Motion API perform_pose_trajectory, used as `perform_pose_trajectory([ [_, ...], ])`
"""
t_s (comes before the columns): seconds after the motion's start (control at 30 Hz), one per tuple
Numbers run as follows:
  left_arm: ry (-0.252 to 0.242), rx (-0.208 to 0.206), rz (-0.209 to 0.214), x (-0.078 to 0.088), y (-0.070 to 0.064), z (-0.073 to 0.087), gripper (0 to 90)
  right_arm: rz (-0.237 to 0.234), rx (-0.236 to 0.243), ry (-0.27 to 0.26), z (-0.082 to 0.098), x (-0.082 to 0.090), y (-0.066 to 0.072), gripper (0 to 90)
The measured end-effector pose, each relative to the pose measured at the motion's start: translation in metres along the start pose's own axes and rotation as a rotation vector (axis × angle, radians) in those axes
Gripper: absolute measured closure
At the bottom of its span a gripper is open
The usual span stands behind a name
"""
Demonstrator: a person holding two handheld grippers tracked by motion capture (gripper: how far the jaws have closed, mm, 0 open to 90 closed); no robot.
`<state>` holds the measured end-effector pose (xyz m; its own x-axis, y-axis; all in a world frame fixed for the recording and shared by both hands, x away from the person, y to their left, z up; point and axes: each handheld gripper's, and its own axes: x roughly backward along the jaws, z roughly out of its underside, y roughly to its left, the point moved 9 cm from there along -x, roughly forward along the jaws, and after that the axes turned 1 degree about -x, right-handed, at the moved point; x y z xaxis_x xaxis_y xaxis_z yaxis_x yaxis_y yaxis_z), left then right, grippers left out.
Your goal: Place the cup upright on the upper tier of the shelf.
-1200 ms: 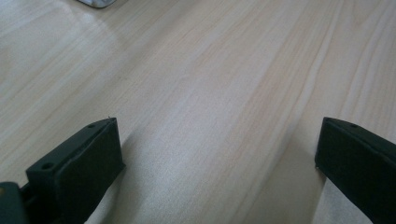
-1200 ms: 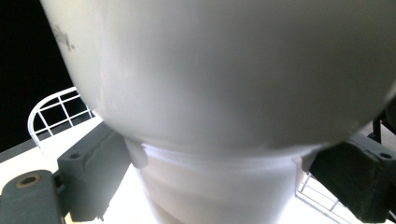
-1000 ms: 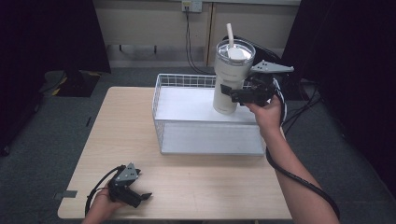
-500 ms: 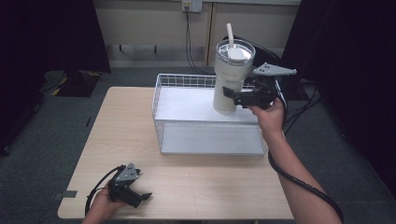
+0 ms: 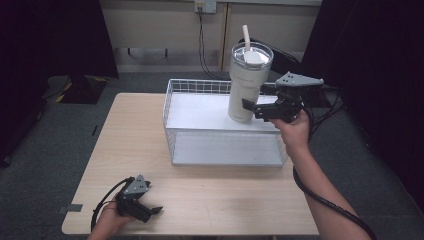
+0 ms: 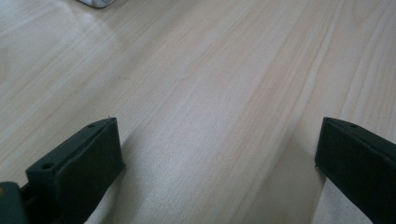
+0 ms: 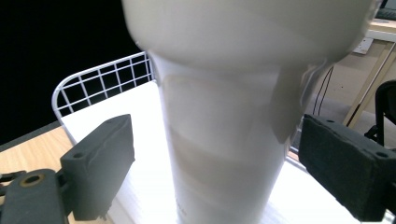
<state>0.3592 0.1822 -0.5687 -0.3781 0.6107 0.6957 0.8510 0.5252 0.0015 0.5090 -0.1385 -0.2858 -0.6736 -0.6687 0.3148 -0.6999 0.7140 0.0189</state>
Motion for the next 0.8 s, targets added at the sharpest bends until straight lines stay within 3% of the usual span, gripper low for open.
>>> perform_pose_trajectory([
  [0.47, -0.002, 0.004, 0.002, 0.000, 0.000, 0.000, 0.0, -0.041, 0.013, 0.005, 0.011, 0.020, 0.011, 10.3],
  [0.8, 0.003, 0.001, 0.002, 0.000, 0.000, 0.000, 0.1, -0.106, 0.032, 0.010, 0.023, 0.031, 0.032, 10.3],
])
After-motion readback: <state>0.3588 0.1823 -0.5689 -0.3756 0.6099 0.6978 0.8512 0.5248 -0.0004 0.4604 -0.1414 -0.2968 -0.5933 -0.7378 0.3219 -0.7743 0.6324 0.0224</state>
